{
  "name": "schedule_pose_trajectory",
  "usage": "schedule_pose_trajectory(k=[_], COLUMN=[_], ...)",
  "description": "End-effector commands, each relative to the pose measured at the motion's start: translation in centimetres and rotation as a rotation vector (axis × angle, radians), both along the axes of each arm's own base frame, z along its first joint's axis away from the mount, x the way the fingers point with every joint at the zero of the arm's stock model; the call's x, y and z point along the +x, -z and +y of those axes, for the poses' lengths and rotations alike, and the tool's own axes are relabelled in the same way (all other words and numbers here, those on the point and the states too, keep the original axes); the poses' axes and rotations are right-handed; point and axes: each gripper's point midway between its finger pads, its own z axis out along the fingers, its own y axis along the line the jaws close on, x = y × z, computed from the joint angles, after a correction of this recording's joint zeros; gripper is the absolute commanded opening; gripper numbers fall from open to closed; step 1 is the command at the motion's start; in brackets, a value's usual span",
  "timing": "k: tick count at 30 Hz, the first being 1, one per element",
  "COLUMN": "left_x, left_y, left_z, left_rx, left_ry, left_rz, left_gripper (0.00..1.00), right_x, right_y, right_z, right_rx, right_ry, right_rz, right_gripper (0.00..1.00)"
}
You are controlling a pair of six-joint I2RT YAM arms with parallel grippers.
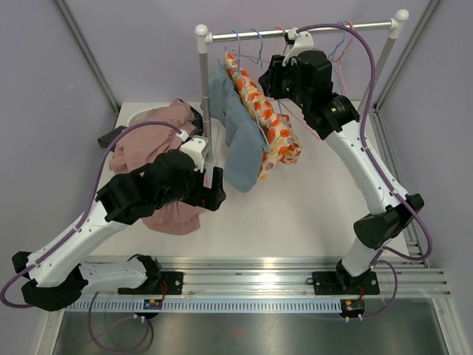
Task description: Remove the skirt from the hanger
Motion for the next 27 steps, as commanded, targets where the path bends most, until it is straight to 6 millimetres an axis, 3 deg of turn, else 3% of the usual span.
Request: schedule_pose_trajectory(k=[1,2,3,4,8,11,12,15,17,20,23,27], left_x=[0.5,0.5,0.5,0.5,0.7,0.9,1.0,1.5,1.3,0.2,-0.6,0.6], left_y=[-0.6,-0.5,-0.5,-0.6,-1.8,-4.3,-6.5,-7.7,-9.0,-9.0,-8.1,-6.2], left_z=[-1.0,-1.0,-1.0,-0.9,-1.5,-2.7,-3.1,-5.6,-8.4,-12.4,-15.2,-16.5], left_rx=[-0.036,-0.034,-0.034,-0.035,-0.052,-0.078,-0.111,-0.107,-0.126,-0.149,-0.154,-0.127], left_ry=[0.02,0.019,0.019,0.018,0.037,0.07,0.083,0.132,0.204,0.333,0.399,0.373], left_rz=[-0.021,-0.017,-0.017,-0.018,-0.035,-0.064,-0.101,-0.112,-0.15,-0.177,-0.21,-0.224], left_gripper=[0.99,0.99,0.99,0.99,0.99,0.99,0.99,0.99,0.99,0.99,0.99,0.99], right_x=[0.5,0.4,0.4,0.4,-0.9,-2.3,-2.7,-4.5,-5.8,-7.6,-9.6,-11.8], right_y=[0.3,0.3,0.5,0.5,-1.7,-4.2,-4.7,-6.7,-7.7,-8.7,-9.6,-10.2], right_z=[0.6,0.6,0.5,0.2,-0.9,-2.6,-3.0,-4.4,-5.1,-5.7,-6.0,-6.4], right_rx=[0.025,0.023,0.019,0.018,0.02,0.023,0.021,0.033,0.042,0.071,0.103,0.139], right_ry=[-0.022,-0.022,-0.015,-0.006,0.012,0.045,0.057,0.069,0.071,0.057,0.02,-0.012], right_rz=[0.0,0.001,0.003,0.002,-0.043,-0.093,-0.103,-0.135,-0.147,-0.16,-0.165,-0.157], right_gripper=[0.34,0.25,0.05,0.0,0.0,0.0,0.0,0.0,0.0,0.0,0.0,0.0])
